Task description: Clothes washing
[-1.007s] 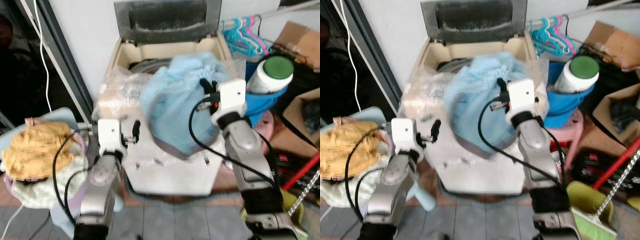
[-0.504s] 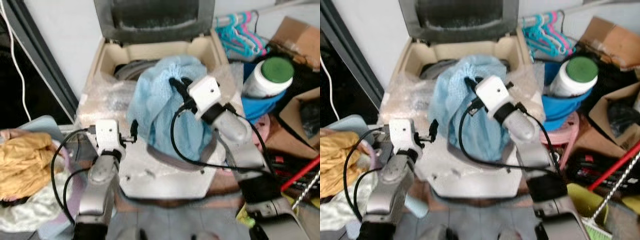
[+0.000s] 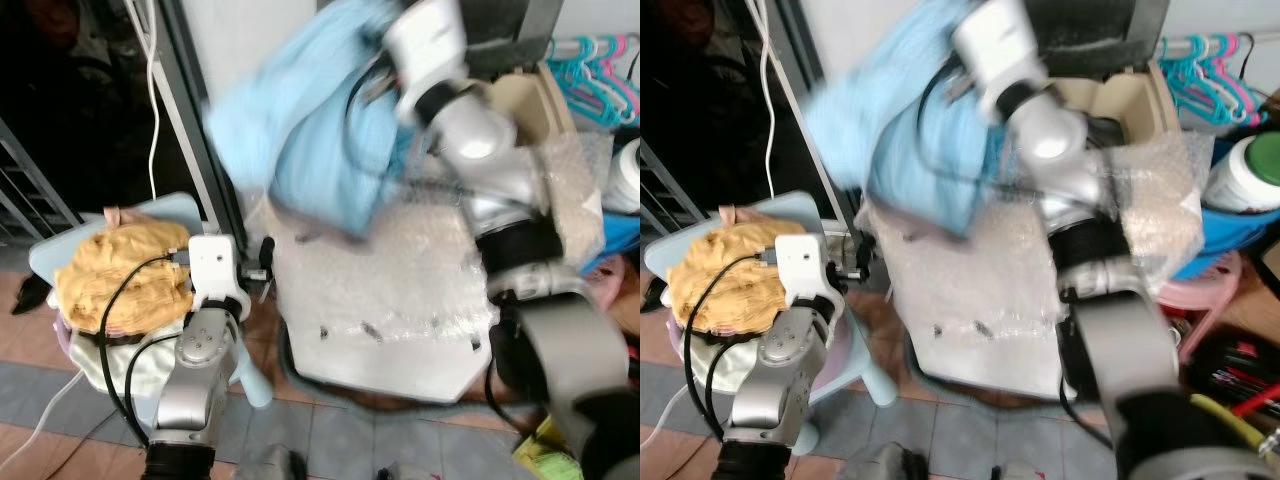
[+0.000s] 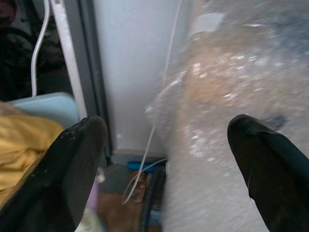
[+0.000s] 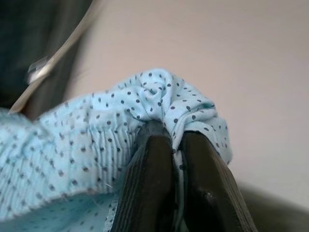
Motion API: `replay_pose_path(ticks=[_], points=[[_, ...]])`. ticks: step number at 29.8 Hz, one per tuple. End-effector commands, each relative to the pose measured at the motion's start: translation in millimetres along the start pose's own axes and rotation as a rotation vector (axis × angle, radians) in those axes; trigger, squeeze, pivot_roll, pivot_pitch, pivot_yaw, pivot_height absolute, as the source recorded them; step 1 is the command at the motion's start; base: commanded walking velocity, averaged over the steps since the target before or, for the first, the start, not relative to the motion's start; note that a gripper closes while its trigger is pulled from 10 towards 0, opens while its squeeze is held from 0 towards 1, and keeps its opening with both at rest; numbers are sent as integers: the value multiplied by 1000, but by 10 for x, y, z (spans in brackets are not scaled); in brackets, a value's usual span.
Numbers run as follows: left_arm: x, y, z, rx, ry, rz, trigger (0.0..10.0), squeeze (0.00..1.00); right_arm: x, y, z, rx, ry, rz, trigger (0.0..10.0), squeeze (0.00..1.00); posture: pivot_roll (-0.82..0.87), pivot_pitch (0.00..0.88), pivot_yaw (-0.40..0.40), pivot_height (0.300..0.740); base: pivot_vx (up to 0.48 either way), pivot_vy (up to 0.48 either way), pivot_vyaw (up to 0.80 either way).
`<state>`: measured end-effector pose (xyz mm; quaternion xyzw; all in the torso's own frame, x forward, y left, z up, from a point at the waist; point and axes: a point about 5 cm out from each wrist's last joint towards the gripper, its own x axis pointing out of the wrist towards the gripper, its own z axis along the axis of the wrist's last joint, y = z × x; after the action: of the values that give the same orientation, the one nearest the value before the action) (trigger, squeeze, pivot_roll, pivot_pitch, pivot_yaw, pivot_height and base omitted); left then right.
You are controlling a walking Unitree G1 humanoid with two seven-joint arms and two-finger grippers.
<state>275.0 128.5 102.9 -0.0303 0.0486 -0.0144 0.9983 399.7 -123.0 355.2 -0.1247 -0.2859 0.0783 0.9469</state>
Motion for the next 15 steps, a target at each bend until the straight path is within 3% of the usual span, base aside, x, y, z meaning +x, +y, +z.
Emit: replay_pose_path(ticks=[1,3,4,6,7,8,10,11,12,14,15], points=[[2,11,20,1,-7,23,10000,0,7,-261,-16,8,29,-173,10000,0,-38,0,26,740,0,0,0],[-8,30,22,-2,-8,39,10000,0,-31,-414,-97,17,79,-275,10000,0,-32,0,22,740,0,0,0],[-15,38,22,-3,-8,44,10000,0,-61,-403,-173,29,106,-264,10000,0,-31,0,20,740,0,0,0],[-24,44,17,-5,-5,47,10000,0,-120,-305,-311,15,150,-199,10000,0,-31,0,20,740,0,0,0],[-31,45,14,-6,-3,46,10000,0,-189,-205,-484,11,220,-144,10000,0,-32,0,24,740,0,0,0],[-31,45,14,-6,-3,46,10000,0,-189,-205,-484,11,220,-144,10000,0,-32,0,24,740,0,0,0],[-28,31,11,-6,1,33,10000,0,-328,-54,-772,59,358,-67,10000,0,-36,0,28,740,0,0,0],[-23,16,11,-4,3,22,10000,0,-442,22,-953,89,441,-38,10000,584,-38,0,30,740,0,0,0],[-18,4,11,-2,5,13,10000,0,-553,84,-1094,113,504,-14,10000,1000,-44,1,37,740,0,0,0],[-10,-9,10,0,8,6,10000,0,-731,168,-1286,141,584,7,10000,1000,-46,2,40,740,0,0,0],[-10,-9,10,0,8,6,10000,0,-731,168,-1286,141,584,7,10000,1000,-46,2,40,740,0,0,0]])
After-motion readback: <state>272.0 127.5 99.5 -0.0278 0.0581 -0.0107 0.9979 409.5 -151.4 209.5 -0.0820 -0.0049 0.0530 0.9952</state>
